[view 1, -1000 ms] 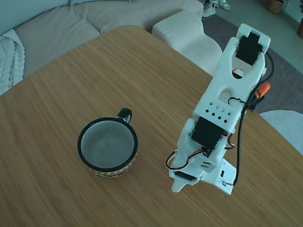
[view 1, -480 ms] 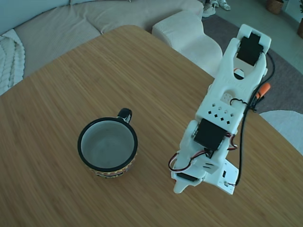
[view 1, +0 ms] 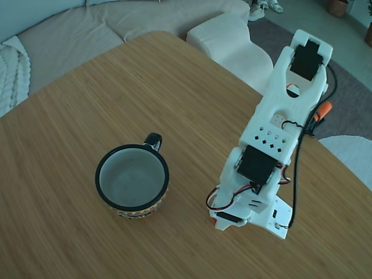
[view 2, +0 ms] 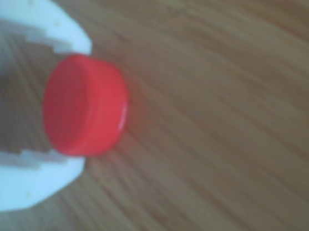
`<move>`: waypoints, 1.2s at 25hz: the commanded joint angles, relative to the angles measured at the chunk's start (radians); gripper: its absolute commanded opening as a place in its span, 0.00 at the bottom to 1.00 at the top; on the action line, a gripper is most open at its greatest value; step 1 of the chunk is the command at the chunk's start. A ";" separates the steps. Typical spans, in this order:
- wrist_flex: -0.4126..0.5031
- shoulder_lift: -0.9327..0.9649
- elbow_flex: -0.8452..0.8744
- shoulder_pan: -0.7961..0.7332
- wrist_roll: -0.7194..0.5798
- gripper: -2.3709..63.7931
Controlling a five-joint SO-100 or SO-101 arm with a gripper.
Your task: Grasp a red cap and put it in the cup.
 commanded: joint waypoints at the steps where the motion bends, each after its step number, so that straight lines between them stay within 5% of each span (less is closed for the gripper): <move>1: 0.011 0.067 -0.026 0.000 0.008 0.28; 15: 0.029 0.072 -0.051 0.014 0.008 0.26; 30: 0.350 0.331 -0.393 0.189 -0.002 0.27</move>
